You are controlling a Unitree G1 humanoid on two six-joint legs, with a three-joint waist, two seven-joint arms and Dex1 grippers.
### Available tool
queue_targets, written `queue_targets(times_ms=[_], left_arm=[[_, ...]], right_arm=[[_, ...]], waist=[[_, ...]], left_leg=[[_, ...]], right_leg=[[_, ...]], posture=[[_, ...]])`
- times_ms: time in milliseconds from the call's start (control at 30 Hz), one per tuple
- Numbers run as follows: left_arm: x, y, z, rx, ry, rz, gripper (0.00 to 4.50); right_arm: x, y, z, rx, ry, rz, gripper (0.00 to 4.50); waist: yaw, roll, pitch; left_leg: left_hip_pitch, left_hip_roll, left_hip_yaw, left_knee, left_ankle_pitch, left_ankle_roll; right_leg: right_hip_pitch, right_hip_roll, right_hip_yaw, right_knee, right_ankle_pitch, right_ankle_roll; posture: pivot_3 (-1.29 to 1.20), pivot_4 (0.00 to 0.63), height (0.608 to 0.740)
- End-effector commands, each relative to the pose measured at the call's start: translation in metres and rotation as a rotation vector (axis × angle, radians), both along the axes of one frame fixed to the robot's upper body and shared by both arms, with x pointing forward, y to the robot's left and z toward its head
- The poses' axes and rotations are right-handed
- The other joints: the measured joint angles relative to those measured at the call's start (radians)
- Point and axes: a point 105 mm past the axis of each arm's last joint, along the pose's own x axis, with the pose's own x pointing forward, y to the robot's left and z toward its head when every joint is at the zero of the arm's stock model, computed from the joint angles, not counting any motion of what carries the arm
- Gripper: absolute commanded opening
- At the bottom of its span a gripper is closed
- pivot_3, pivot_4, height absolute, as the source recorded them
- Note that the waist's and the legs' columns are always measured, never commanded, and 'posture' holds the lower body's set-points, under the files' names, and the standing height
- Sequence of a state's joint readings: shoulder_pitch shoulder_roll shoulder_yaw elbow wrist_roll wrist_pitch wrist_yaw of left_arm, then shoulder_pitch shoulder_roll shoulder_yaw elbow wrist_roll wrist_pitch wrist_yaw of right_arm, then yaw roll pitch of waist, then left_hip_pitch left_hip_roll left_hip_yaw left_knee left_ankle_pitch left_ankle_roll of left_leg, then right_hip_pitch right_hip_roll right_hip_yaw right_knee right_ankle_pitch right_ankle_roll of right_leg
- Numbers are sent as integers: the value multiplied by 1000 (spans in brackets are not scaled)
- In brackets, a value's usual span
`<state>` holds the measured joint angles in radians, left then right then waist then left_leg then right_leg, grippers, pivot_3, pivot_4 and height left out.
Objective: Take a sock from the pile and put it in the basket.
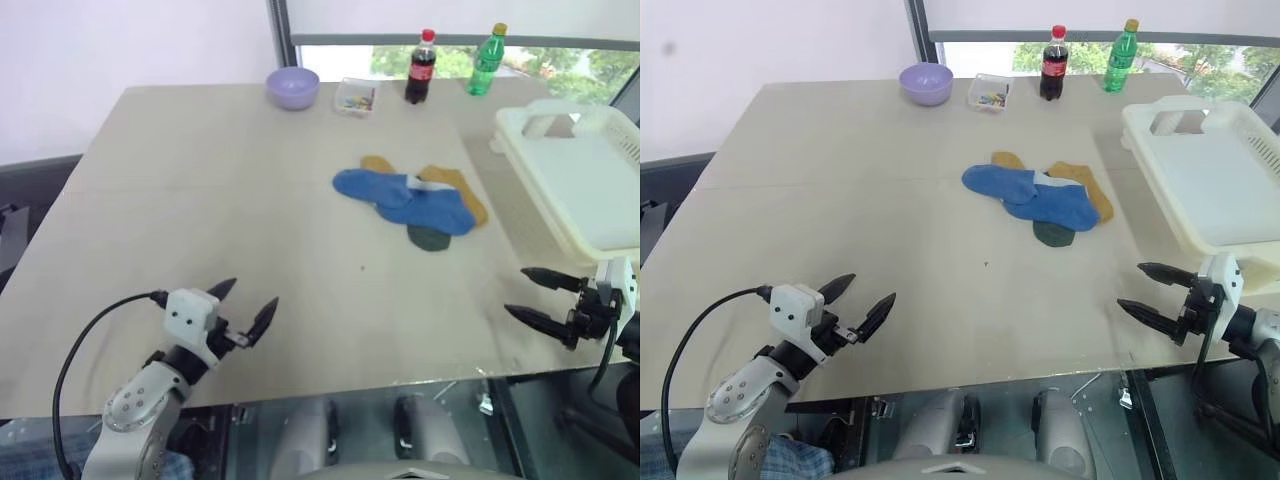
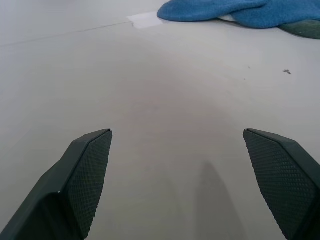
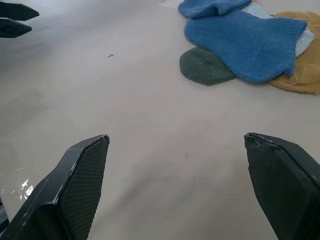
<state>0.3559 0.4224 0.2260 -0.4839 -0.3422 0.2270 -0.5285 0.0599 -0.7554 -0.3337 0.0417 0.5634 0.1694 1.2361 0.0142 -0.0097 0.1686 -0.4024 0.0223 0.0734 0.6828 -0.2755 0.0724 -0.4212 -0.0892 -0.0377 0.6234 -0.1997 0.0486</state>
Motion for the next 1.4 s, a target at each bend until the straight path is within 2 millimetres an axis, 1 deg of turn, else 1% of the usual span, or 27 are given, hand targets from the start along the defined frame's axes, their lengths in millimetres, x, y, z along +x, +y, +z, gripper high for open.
queue_targets(times_ms=[33, 200, 233, 400, 467, 633, 800, 867, 967, 1067, 1100, 1133, 1200, 1233, 1267, 1300, 1333, 1367, 1400], left_arm=[[-4, 0, 17, 11, -68, -34, 4500], [-11, 3, 25, -33, -77, -54, 4500], [-11, 4, 26, -31, -76, -54, 4500], [-15, 5, 24, -22, -64, -59, 4500], [-17, 4, 24, -19, -62, -63, 4500], [-12, 2, 31, -47, -80, -69, 4500], [-14, -2, 33, -79, -82, -85, 4500], [-16, -1, 34, -62, -78, -92, 4500], [-19, -3, 41, -75, -89, -143, 4500], [-26, -8, 48, -27, -92, -277, 4500], [-28, -8, 54, -36, -103, -309, 4500], [-29, -8, 57, -47, -111, -325, 4500], [-30, -6, 67, -45, -129, -357, 4500], [-29, -3, 71, -31, -138, -363, 4500], [-28, -1, 75, -21, -148, -365, 4500], [-26, 2, 79, -9, -159, -360, 4500], [-24, 4, 81, 4, -168, -357, 4500], [-22, 5, 83, 13, -172, -356, 4500], [-21, 6, 84, 19, -174, -356, 4500]], right_arm=[[-4, -1, 9, -10, -53, -6, 4416], [-3, -3, 3, -47, -29, 2, 4416], [-3, -3, 3, -49, -29, 3, 4416], [-4, 2, 2, -46, -24, 26, 4416], [-3, 1, 4, -46, -27, 28, 4416], [3, 3, 10, -40, -41, 36, 4416], [0, 6, 2, -62, -19, 29, 4416], [2, 10, 1, -57, -21, 31, 4416], [6, 25, 8, -39, -42, 72, 4416], [25, 57, 23, -20, -128, 78, 4416], [32, 68, 29, -3, -137, 70, 4416], [35, 74, 32, 7, -136, 63, 4416], [49, 95, 49, 65, -184, 63, 4416], [60, 105, 54, 71, -196, 48, 4416], [73, 113, 56, 49, -186, 21, 4416], [87, 120, 55, 13, -170, -8, 4416], [101, 125, 55, -23, -158, -42, 4416], [114, 128, 54, -54, -138, -80, 4416], [127, 131, 53, -85, -121, -118, 4416]], waist=[[1, 0, 0], [0, 0, 0], [0, 0, 0], [0, 0, 0], [0, 0, 0], [1, 0, 0], [1, 0, 0], [0, 0, 0], [-2, 0, 0], [-7, 1, 0], [-10, 1, 1], [-11, 1, 1], [-11, 2, 1], [-10, 2, 1], [-12, 2, 1], [-16, 2, 1], [-19, 2, 1], [-19, 2, 1], [-19, 2, 1]], left_leg=[[0, 0, 0, 0, 0, 0], [-1, 0, 0, 0, 0, 0], [0, 0, 0, 0, 0, 0], [0, 0, 0, 0, 0, 0], [0, 0, 0, 0, 0, 0], [0, 0, 0, 0, 0, 0], [0, 0, 0, 0, 0, 0], [-1, 0, 0, 0, 0, 0], [-1, 0, 0, 0, 0, 0], [0, 1, 1, 0, 0, 0], [0, 2, 1, 0, -1, -2], [1, 3, 1, 0, -2, -5], [0, 3, 1, 0, -2, -5], [-2, 3, 0, 0, -2, -6], [-5, 2, 0, 0, -1, -6], [-9, 2, 1, 1, 2, -3], [-12, 1, 0, 2, 3, -4], [-13, 0, 1, 2, 5, -8], [-13, 0, 1, 2, 6, -8]], right_leg=[[0, 0, 0, 0, 0, 0], [0, -2, 0, 0, 0, 0], [0, -4, 0, 0, 0, 0], [0, -2, 0, 0, 0, 0], [0, 0, 0, 0, 0, 0], [0, 0, 1, 0, 0, 0], [0, 0, 0, 0, 0, 0], [-1, 0, 0, -1, 0, 0], [-1, 0, 0, 0, 0, 0], [-1, 0, 1, 0, 0, 0], [-1, 0, 1, 0, -1, 1], [-2, 0, 1, 1, -1, 2], [-4, 0, 1, 1, -1, 1], [-5, 1, 0, 1, 0, 0], [-8, 2, 0, 2, 0, 0], [-11, 3, 1, 3, 0, -1], [-14, 3, 0, 4, 1, -2], [-14, 3, 1, 4, 2, -2], [-14, 3, 0, 4, 2, -2]], posture=[[0, 150, 733], [0, 150, 733], [0, 150, 733], [0, 150, 733], [0, 150, 733], [0, 150, 733], [0, 150, 733], [0, 150, 733], [0, 150, 733], [0, 150, 733], [0, 150, 733], [0, 150, 733], [0, 150, 733], [0, 150, 733], [0, 150, 733], [0, 150, 733], [0, 150, 733], [0, 150, 733], [0, 150, 733]])
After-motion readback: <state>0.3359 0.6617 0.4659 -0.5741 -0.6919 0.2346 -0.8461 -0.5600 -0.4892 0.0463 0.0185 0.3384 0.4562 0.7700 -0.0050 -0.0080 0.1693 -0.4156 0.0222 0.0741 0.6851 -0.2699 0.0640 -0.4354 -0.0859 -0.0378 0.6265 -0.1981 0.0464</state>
